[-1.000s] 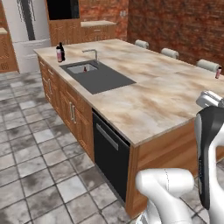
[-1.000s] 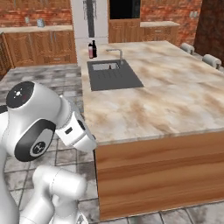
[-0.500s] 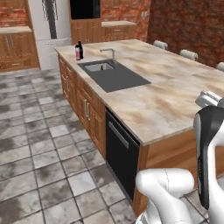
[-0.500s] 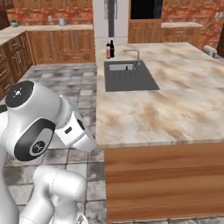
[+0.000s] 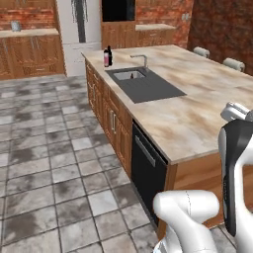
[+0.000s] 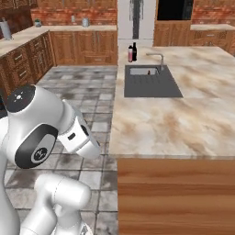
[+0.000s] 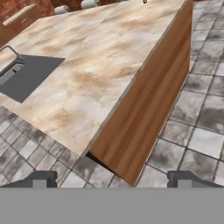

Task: Place the large bottle from the dining counter next to the other large bottle outside the sink, and place the small bottle from the dining counter next to the other small bottle inside the sink.

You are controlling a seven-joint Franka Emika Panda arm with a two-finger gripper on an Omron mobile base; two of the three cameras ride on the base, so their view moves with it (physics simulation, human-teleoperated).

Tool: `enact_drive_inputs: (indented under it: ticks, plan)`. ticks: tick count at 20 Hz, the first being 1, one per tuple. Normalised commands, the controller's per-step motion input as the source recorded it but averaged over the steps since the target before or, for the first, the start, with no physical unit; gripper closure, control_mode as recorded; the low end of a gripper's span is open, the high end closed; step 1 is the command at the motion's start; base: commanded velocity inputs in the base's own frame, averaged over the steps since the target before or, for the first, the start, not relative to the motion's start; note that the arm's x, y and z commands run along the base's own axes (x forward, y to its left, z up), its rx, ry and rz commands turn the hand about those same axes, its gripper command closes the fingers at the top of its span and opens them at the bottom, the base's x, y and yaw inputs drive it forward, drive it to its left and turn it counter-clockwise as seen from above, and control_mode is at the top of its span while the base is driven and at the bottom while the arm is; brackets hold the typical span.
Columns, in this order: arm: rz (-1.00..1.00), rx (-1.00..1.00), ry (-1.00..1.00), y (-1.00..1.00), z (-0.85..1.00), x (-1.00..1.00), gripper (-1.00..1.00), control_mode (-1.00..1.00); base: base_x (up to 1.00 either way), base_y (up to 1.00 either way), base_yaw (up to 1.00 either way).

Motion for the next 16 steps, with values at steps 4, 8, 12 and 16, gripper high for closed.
enact_drive_inputs:
  ticks: [4,8,12,16]
  plan:
    - [0.00,0.00,0.00,0.00,0.00,0.00,-1.00,1.00,-0.22,-0.57,0.15]
    - [0.00,0.00,0.00,0.00,0.00,0.00,-1.00,1.00,-0.15,-0.98,0.02]
    - [0.00,0.00,0.00,0.00,0.00,0.00,-1.00,1.00,-0.13,-1.00,0.00]
    - [0.00,0.00,0.00,0.00,0.00,0.00,-1.00,1.00,-0.04,-1.00,0.00]
